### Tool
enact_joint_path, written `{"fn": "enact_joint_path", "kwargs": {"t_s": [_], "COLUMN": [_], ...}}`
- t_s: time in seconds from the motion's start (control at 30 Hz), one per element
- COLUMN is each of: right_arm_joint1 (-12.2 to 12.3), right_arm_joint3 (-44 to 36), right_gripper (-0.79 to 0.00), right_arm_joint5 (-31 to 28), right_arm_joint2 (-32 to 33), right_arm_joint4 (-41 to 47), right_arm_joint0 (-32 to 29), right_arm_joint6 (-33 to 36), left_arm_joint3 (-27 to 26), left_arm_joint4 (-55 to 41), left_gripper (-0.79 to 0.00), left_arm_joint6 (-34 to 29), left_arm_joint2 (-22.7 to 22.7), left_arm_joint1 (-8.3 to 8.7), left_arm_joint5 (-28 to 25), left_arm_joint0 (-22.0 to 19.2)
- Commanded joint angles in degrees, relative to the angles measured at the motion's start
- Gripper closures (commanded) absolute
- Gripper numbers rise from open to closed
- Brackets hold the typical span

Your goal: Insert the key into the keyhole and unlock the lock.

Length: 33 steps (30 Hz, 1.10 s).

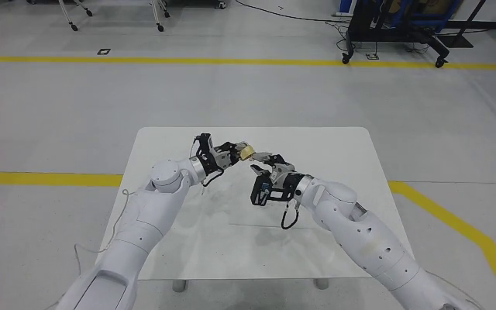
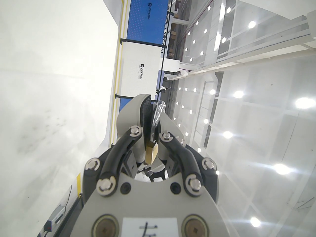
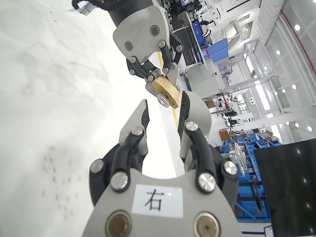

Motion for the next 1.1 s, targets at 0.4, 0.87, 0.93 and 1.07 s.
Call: {"fn": "enact_joint_path", "kwargs": {"t_s": [0.4, 0.87, 0.93, 1.07], "right_arm_joint1": [-1.0, -1.6, -1.7, -1.8], "right_arm_joint3": [2.3, 6.9, 8.7, 11.2], "right_gripper": [-0.046, 0.0, 0.0, 0.0], "right_arm_joint5": [-0.8, -5.9, -8.2, -11.7], "right_arm_joint2": [-0.5, 3.9, 4.7, 5.7], "right_arm_joint4": [0.0, 16.7, 20.5, 25.1], "right_arm_joint0": [1.3, 1.2, 1.6, 2.6], "right_arm_joint6": [1.1, -5.8, -6.9, -8.2], "left_arm_joint3": [-0.5, -0.8, -1.1, -1.4], "left_arm_joint4": [0.9, 1.9, 2.1, 2.5], "left_gripper": [0.0, 0.0, 0.0, 0.0], "left_arm_joint6": [0.0, -0.2, -0.2, -0.3], "left_arm_joint2": [-0.1, -0.4, -0.6, -0.7], "left_arm_joint1": [-0.2, -0.35, -0.32, -0.3], "left_arm_joint5": [1.6, 0.0, -0.5, -0.9], "left_arm_joint0": [0.1, 0.4, 0.7, 0.9]}}
